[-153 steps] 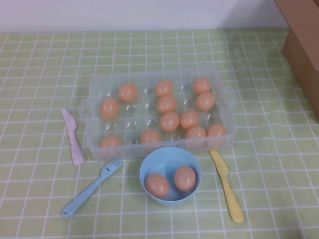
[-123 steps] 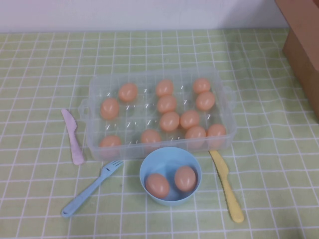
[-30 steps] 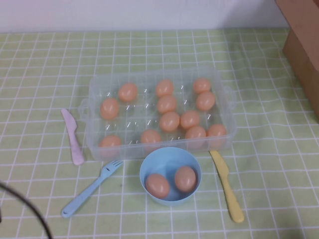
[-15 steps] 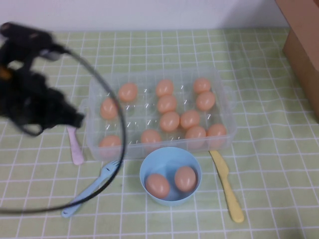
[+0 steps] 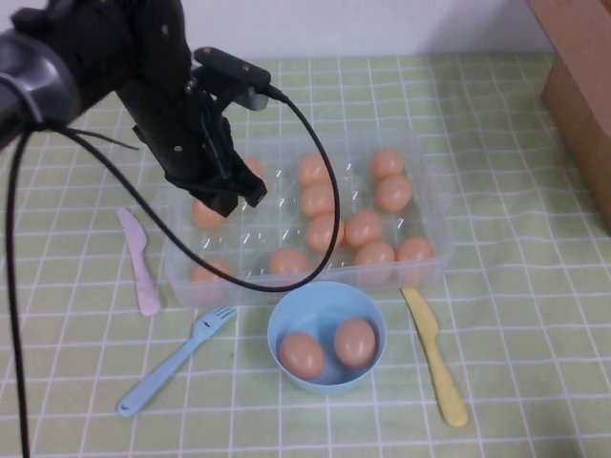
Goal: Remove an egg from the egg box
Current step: Pick up the egg from the plastic box
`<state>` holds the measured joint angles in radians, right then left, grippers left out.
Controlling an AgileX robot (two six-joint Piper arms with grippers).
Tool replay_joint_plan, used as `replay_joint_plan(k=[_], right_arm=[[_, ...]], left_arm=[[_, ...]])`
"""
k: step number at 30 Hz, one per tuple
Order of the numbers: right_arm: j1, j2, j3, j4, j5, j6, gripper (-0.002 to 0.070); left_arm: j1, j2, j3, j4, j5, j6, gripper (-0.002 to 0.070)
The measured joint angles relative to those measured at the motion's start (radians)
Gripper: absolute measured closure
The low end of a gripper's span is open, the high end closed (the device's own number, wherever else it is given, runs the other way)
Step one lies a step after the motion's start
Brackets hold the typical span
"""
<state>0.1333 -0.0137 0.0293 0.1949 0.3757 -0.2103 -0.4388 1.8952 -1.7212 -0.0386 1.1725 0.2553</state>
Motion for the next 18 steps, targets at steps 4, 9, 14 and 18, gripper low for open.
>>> replay_joint_plan(k=[4,9,14,18], right_arm=[[0.000,0.000,0.000,0.000,0.000,0.000,0.0696],[0.000,0.000,0.000,0.000,-0.002,0.000,0.0696],[0.000,0.000,0.000,0.000,-0.002,0.000,0.0696],[0.000,0.000,0.000,0.000,-0.002,0.000,0.0696]], left_arm=[[0.000,0.043,-0.029,0.012,-0.016,0.000,0.0461],[0.000,0.049,-0.031,0.060,-0.085,-0.017,0.0239],[0.024,0.077,-0.031,0.080,-0.168,-0.140,0.0178],[0.051,0.126,-0.031,0.094,-0.192,-0.202,0.0171]])
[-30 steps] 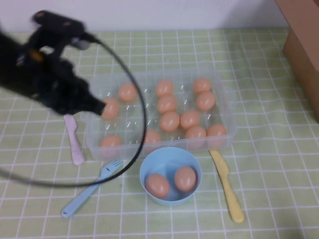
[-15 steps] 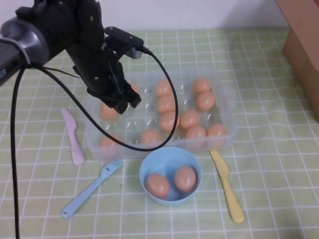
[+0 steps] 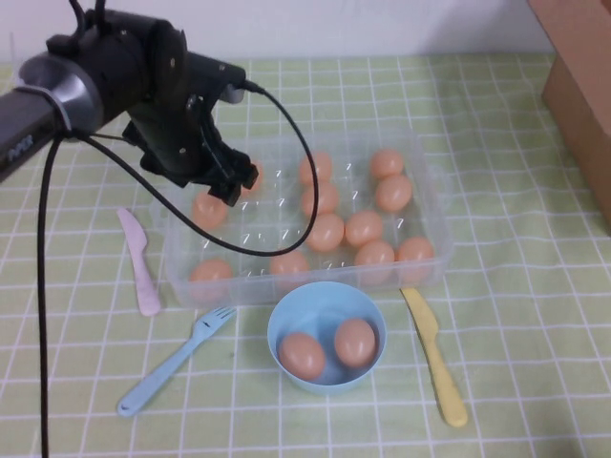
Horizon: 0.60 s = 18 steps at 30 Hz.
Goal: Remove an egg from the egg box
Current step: Pick up the egg from the plastic box
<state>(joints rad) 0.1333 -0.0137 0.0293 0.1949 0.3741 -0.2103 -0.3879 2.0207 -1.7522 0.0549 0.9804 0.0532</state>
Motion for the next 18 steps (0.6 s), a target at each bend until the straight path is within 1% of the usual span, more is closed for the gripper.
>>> replay_joint_plan(k=[5,13,18], right_arm=[[0.000,0.000,0.000,0.000,0.000,0.000,0.0696],[0.000,0.000,0.000,0.000,0.000,0.000,0.0696],[0.000,0.000,0.000,0.000,0.000,0.000,0.0696]], left_arm=[[0.012,0.048,0.000,0.032,-0.018,-0.015,0.0171],[0.021,0.092,0.000,0.032,-0.073,-0.064,0.0171],[0.021,0.120,-0.007,0.034,-0.093,-0.068,0.0172]])
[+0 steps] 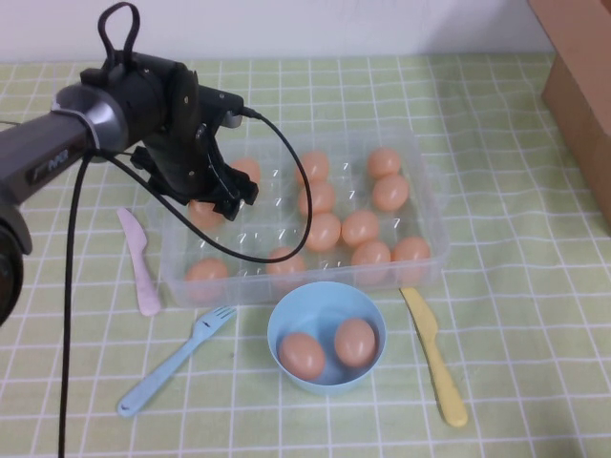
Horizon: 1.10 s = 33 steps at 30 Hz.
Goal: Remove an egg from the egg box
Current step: Pick up the egg from the plastic box, then place the egg in the bowl
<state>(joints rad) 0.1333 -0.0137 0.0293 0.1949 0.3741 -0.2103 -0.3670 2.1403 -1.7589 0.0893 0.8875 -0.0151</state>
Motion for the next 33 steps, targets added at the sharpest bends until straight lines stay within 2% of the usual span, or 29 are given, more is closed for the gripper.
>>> replay_joint_plan(k=[3,8,16,23,28,33], right_arm=[[0.000,0.000,0.000,0.000,0.000,0.000,0.0696],[0.000,0.000,0.000,0.000,0.000,0.000,0.0696],[0.000,0.000,0.000,0.000,0.000,0.000,0.0696],[0.000,0.000,0.000,0.000,0.000,0.000,0.0696],[0.000,0.000,0.000,0.000,0.000,0.000,0.0696],[0.000,0.000,0.000,0.000,0.000,0.000,0.0696]], left_arm=[[0.001,0.003,-0.002,0.000,0.000,-0.001,0.0187],[0.006,0.003,-0.002,0.017,-0.002,-0.001,0.0354],[-0.032,-0.066,-0.013,0.092,0.024,0.002,0.0352],[-0.180,-0.236,-0.022,0.087,0.154,0.082,0.0352],[-0.316,-0.275,0.000,-0.033,0.300,0.211,0.0352],[-0.408,-0.275,0.079,-0.132,0.299,0.300,0.0352]])
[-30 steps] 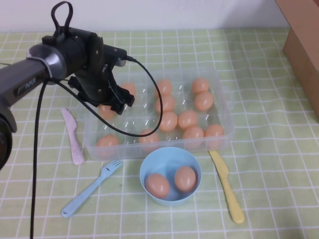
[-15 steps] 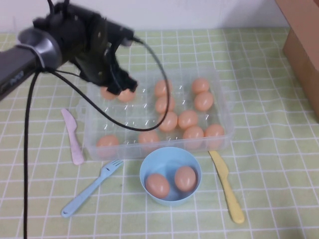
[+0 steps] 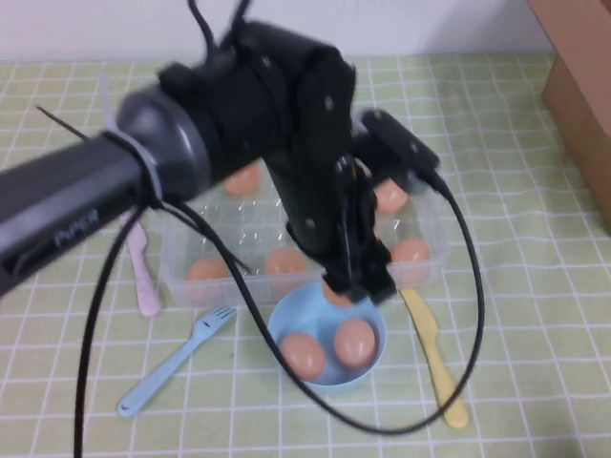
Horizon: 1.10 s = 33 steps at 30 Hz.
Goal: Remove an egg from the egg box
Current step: Place the egg in the bowl
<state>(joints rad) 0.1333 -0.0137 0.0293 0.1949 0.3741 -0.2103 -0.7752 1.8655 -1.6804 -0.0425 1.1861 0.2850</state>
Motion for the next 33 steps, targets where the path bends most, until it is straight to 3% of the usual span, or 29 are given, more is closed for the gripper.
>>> replay_joint_plan(k=[13,25,33], right_arm=[[0.000,0.000,0.000,0.000,0.000,0.000,0.0696],[0.000,0.000,0.000,0.000,0.000,0.000,0.0696],[0.000,0.000,0.000,0.000,0.000,0.000,0.0696]], left_arm=[[0.008,0.000,0.194,0.075,-0.163,0.025,0.0353],[0.017,0.000,0.219,0.082,-0.208,0.023,0.0349],[0.017,0.000,0.219,0.102,-0.209,-0.012,0.0212]])
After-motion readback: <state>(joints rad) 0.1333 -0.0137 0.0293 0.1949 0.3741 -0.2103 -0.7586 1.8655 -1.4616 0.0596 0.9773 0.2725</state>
